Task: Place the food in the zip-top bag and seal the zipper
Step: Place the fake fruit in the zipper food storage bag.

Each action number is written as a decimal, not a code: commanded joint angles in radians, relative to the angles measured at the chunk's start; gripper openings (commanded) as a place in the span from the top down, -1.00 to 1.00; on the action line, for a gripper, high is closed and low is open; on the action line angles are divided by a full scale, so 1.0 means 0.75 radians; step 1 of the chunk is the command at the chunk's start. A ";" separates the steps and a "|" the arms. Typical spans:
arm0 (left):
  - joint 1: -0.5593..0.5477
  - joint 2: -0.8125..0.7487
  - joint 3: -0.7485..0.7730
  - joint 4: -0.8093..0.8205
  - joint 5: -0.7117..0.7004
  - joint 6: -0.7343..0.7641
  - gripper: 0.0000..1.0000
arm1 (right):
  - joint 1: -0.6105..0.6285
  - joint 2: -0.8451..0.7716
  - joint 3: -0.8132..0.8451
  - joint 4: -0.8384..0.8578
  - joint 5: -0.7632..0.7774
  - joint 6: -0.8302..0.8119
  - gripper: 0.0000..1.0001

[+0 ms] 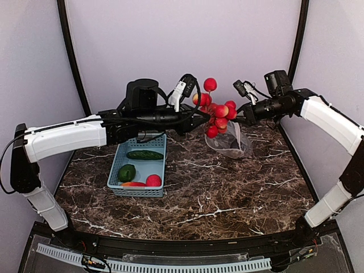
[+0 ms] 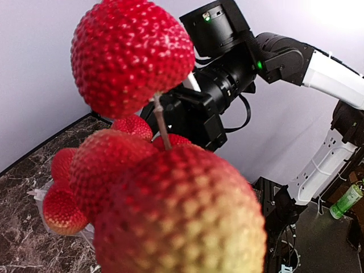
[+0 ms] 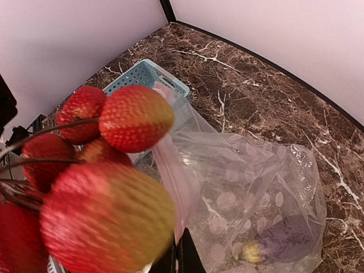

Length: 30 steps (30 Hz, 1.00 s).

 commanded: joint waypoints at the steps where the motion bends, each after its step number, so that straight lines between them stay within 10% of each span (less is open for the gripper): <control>1: -0.002 0.074 0.041 0.124 -0.003 -0.011 0.99 | 0.005 -0.014 0.041 0.007 -0.053 0.032 1.00; 30: -0.011 0.140 -0.081 0.093 0.120 0.134 0.99 | -0.083 -0.040 -0.007 0.056 -0.003 0.082 1.00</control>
